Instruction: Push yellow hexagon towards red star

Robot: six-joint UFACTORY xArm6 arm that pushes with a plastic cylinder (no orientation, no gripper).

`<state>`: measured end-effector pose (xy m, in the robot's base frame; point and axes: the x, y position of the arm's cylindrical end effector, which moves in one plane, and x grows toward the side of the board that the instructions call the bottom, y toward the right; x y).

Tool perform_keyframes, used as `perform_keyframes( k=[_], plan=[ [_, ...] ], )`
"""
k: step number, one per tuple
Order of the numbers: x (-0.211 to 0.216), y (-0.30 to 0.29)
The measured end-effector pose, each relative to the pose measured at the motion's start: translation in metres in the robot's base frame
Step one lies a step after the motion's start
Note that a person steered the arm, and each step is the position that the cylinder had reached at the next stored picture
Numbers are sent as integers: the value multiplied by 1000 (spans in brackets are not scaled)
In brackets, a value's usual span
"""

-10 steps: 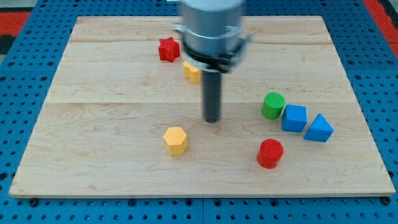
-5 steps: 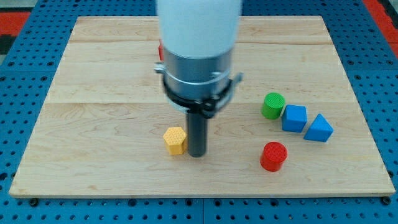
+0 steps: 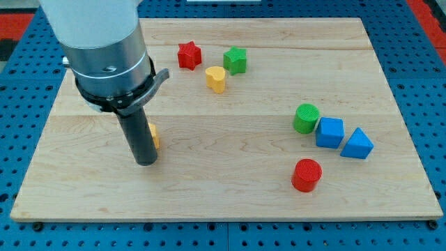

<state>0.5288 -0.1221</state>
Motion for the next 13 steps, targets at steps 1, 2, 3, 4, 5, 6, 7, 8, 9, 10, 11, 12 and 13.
perform_keyframes(
  k=[1, 2, 3, 4, 5, 6, 7, 8, 9, 10, 11, 12, 13],
  plan=[
    [-19, -3],
    [-58, 0],
    [-105, 0],
    [-122, 2],
    [-122, -7],
    [-122, -18],
    [-127, -10],
    [-139, -1],
    [-153, -1],
    [-156, -3],
    [-161, -4],
    [-172, -27],
    [-206, -34]
  ],
)
